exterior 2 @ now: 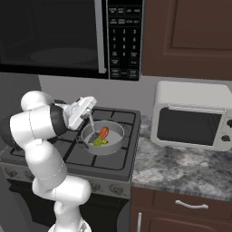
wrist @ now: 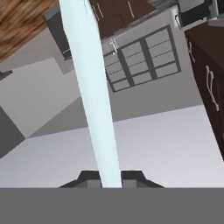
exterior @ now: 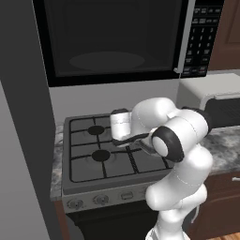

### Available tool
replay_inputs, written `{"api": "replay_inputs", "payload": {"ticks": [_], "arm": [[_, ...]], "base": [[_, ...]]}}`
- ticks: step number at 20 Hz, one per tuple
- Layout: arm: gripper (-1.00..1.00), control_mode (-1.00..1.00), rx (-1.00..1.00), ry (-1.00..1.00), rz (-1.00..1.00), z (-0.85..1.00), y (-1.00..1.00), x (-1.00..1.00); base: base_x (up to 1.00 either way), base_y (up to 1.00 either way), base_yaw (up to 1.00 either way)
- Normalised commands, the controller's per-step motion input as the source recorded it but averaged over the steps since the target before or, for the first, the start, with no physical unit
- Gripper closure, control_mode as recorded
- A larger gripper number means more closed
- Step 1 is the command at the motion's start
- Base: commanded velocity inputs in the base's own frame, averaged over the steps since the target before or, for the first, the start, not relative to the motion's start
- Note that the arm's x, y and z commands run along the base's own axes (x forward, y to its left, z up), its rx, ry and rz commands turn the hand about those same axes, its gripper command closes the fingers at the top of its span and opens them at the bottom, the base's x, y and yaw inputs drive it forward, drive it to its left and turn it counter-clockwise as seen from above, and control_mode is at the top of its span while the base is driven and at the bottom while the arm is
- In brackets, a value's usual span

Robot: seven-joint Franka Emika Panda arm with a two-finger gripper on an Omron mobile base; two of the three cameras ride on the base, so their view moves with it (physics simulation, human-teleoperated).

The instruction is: Put the broccoli and sweet potato in the pot. Retrieve the spatula and lightly stir the vegetables in the pot.

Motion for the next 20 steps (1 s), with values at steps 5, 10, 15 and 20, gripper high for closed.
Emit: {"api": "replay_inputs", "payload": {"ticks": [5,10,15,20], "arm": [[1.0,-1.0,-0.02,0.0,-0.01,0.08,-0.38,0.0],[1.0,-1.0,-0.11,-0.01,0.0,0.09,-0.4,-0.01],[1.0,-1.0,-0.07,-0.09,0.0,0.2,-0.23,-0.07],[1.0,-1.0,0.0,-0.14,0.0,0.57,0.0,0.0]], "base": [[0.0,0.0,0.0],[0.0,0.0,0.0],[0.0,0.0,0.0],[0.0,0.0,0.0]]}}
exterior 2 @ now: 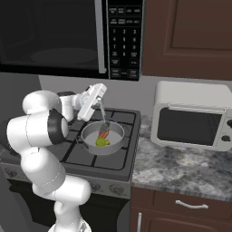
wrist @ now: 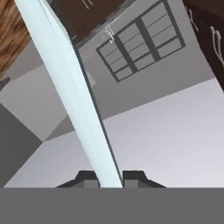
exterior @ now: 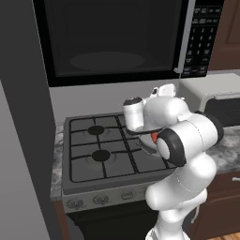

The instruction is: Put the broccoli and sweet potato in the pot. Retrieve the spatula and lightly stir the vegetables in the pot.

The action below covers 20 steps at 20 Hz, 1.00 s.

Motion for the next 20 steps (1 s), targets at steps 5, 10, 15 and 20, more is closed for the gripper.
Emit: {"api": "replay_inputs", "payload": {"ticks": [5,10,15,20], "arm": [[1.0,-1.0,0.0,-0.04,0.0,0.19,0.02,-0.07],[1.0,-1.0,0.0,0.1,-0.03,-0.65,-0.04,0.09],[1.0,-1.0,0.0,0.04,-0.06,-0.52,-0.05,0.33],[1.0,-1.0,0.0,0.02,-0.05,-0.06,-0.06,0.16]], "base": [[0.0,0.0,0.0],[0.0,0.0,0.0],[0.0,0.0,0.0],[0.0,0.0,0.0]]}}
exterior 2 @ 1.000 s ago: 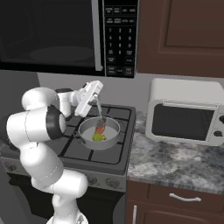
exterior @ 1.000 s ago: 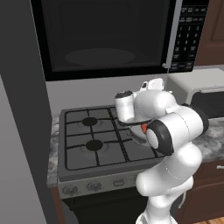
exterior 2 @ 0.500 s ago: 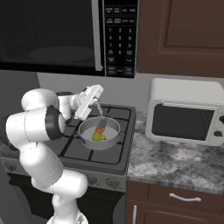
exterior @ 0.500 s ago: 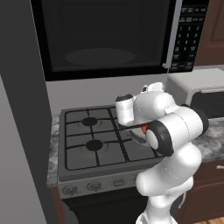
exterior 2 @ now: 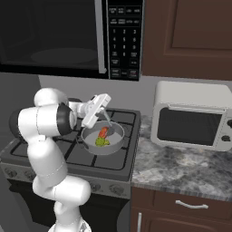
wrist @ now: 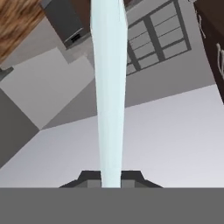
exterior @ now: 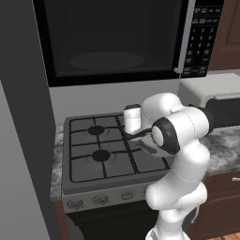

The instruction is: Put the broccoli and sweet potato in the pot. Retrieve the spatula and lightly stir the vegetables in the pot.

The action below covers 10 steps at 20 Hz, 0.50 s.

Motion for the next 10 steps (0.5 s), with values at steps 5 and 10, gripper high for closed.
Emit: {"api": "replay_inputs", "payload": {"ticks": [5,10], "arm": [[1.0,-1.0,0.0,0.1,0.0,-0.16,-0.02,0.0],[1.0,-1.0,0.0,0.05,0.0,-0.14,0.03,0.0]], "base": [[0.0,0.0,0.0],[0.0,0.0,0.0]]}}
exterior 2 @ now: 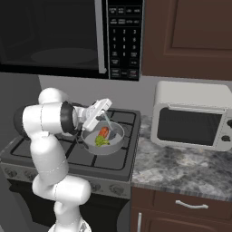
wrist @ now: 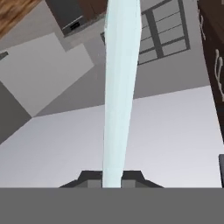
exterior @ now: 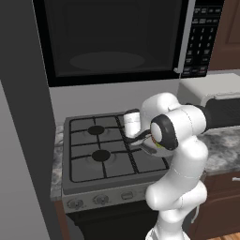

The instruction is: Put the broccoli and sweet potato in the pot. Retrieve the spatula and lightly stir the vegetables in the pot.

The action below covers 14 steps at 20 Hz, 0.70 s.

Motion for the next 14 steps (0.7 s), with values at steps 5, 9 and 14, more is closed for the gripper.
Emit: {"api": "replay_inputs", "payload": {"ticks": [5,9,14], "arm": [[1.0,-1.0,0.03,-0.04,0.0,-0.08,0.09,0.1],[1.0,-1.0,0.06,-0.04,0.0,0.0,0.14,0.05],[1.0,-1.0,0.03,-0.01,0.0,-0.03,0.08,0.0]], "base": [[0.0,0.0,0.0],[0.0,0.0,0.0],[0.0,0.0,0.0]]}}
